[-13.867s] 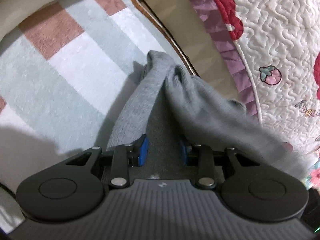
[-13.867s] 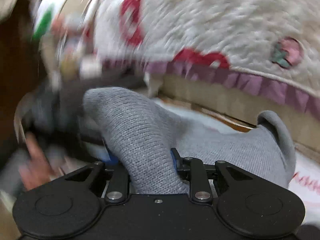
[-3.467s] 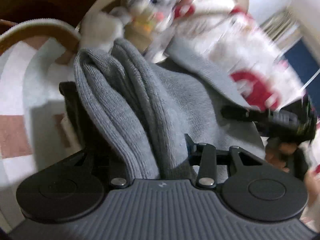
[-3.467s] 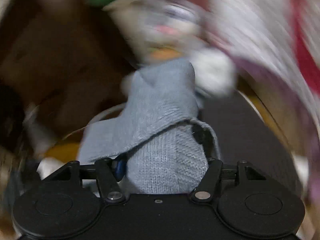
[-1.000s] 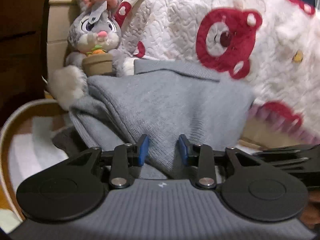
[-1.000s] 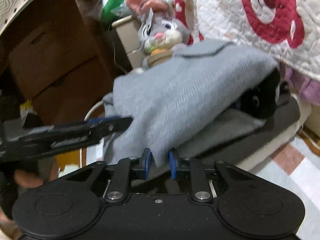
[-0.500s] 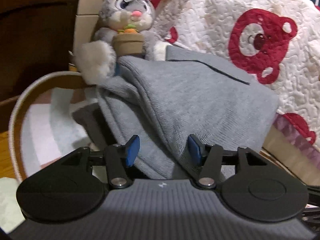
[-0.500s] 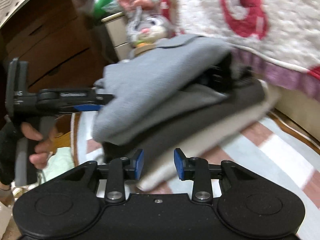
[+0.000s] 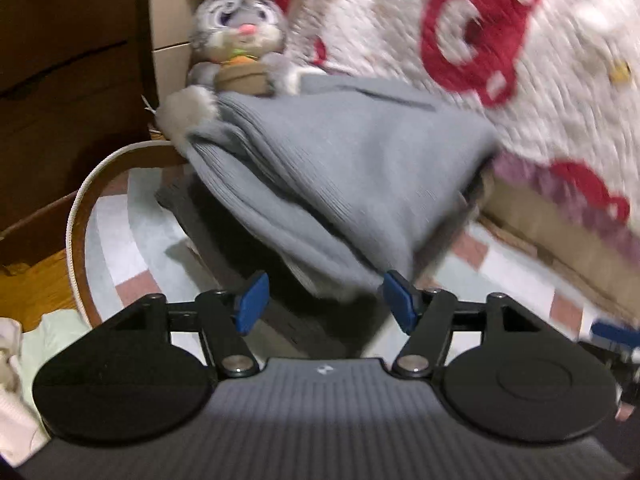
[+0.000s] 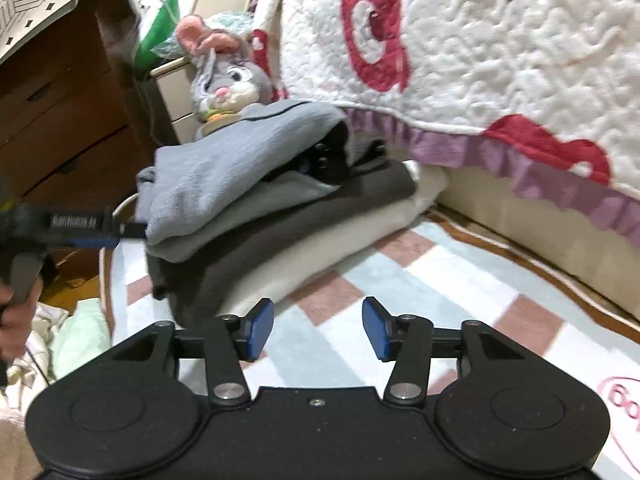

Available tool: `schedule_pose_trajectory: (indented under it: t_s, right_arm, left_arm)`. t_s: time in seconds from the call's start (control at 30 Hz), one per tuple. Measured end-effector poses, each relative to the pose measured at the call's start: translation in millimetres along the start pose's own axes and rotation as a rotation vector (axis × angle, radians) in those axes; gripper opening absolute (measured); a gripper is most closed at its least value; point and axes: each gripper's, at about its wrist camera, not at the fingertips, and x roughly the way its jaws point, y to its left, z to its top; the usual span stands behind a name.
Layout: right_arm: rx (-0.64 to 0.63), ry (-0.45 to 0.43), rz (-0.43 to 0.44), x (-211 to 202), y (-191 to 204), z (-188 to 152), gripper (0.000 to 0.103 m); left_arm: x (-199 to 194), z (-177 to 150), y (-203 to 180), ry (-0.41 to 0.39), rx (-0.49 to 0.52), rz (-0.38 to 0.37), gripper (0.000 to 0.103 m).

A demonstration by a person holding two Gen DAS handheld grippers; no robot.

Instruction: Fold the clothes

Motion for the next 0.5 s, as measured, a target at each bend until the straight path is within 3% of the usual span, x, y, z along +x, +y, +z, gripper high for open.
schedule_pose_trajectory:
  t_s: [0.1, 0.27, 0.5]
  right_arm:
    - [0.001, -0.029, -0.02, -12.0, -0.3, -3.9, 0.055]
    - [0.001, -0.084, -0.016, -33.3, 0.3, -10.9, 0.056]
    - [-0.046, -0.138, -0.048, -60.3, -3.8, -25.1, 0.057]
  left_arm:
    - [-6.7, -5.2, -26.5, 0.053, 0.046, -0.067, 0.08]
    - [-39.8, -12.5, -65.0, -0.019, 0.122, -0.05, 0.096]
    - [-59.1, -38.3, -98.0, 0.034, 0.191, -0.122, 0.096]
